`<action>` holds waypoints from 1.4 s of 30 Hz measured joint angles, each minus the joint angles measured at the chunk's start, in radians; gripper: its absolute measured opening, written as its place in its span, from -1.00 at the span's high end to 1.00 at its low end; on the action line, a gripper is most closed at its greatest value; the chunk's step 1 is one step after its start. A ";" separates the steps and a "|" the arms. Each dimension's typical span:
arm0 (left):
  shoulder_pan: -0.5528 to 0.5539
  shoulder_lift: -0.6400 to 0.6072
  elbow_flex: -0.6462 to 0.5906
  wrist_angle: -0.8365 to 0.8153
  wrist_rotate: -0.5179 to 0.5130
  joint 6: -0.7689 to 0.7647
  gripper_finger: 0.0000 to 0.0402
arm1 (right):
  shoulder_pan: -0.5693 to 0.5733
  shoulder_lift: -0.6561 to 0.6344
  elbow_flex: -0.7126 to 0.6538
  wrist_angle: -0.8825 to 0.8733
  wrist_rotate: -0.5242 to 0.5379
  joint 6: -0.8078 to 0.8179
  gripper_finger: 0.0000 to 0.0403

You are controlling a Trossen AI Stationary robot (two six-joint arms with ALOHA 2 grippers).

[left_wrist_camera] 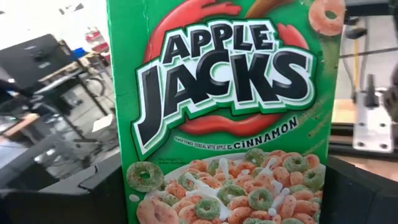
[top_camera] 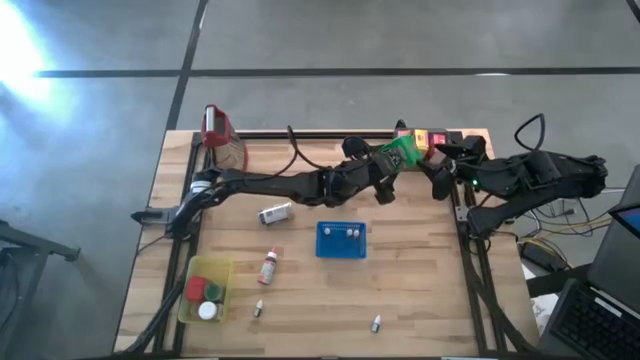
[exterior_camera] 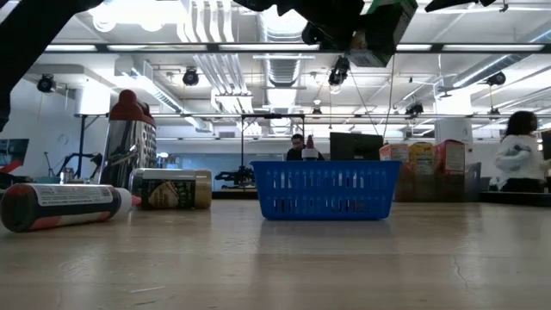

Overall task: Pick & Place Kitchen Items
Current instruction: Put the green cereal box into the black bin

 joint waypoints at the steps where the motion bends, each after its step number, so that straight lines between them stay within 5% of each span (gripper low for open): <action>1: 0.000 0.000 -0.001 -0.002 0.009 -0.003 -0.83 | 0.000 0.000 -0.002 0.000 0.000 0.000 -0.83; 42: 0.000 0.000 -0.004 0.070 0.056 0.056 -0.83 | -0.059 0.066 -0.005 0.009 -0.027 -0.009 -0.83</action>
